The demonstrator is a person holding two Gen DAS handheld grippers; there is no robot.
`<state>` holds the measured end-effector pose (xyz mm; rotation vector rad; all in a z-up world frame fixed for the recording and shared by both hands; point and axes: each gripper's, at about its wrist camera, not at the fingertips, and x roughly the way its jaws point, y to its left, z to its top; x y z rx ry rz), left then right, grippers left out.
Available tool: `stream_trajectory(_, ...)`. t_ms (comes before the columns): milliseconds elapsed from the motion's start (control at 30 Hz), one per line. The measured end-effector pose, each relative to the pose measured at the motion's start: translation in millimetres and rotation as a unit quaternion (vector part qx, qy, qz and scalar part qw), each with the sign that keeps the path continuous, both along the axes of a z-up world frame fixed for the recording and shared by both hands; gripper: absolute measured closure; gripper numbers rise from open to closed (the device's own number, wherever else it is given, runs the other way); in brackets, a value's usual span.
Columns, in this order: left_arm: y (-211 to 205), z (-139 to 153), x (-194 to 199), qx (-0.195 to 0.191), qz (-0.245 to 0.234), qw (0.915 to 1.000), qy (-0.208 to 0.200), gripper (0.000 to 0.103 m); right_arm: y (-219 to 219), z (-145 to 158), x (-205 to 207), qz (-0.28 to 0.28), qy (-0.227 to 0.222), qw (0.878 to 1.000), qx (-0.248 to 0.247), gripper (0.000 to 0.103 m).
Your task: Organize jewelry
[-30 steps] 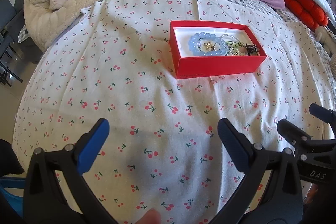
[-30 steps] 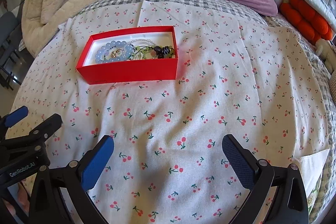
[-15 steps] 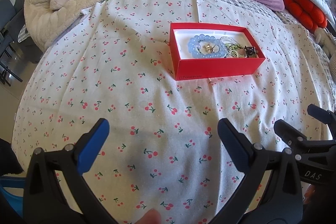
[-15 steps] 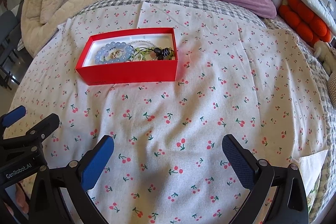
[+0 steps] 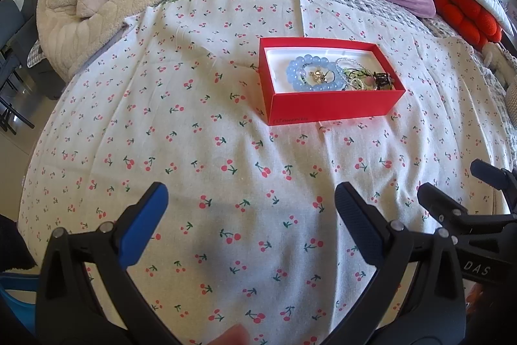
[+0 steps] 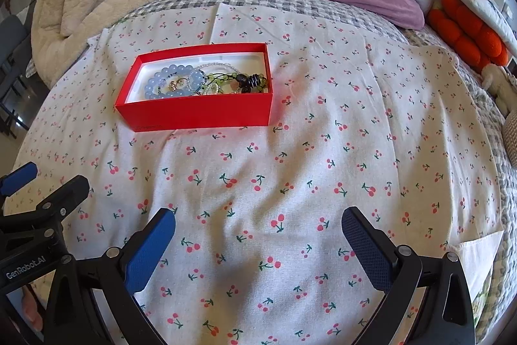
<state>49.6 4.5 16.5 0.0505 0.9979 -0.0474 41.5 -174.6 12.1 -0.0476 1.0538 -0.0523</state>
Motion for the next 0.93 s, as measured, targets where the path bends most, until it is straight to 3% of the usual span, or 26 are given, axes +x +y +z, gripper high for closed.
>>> stream_trajectory(933, -2.7, -0.7, -0.5, 0.006, -0.001, 1.0, 0.0, 0.001, -1.5, -0.3, 0.3, -0.008, -0.001, 1.0, 0.008, 0.0)
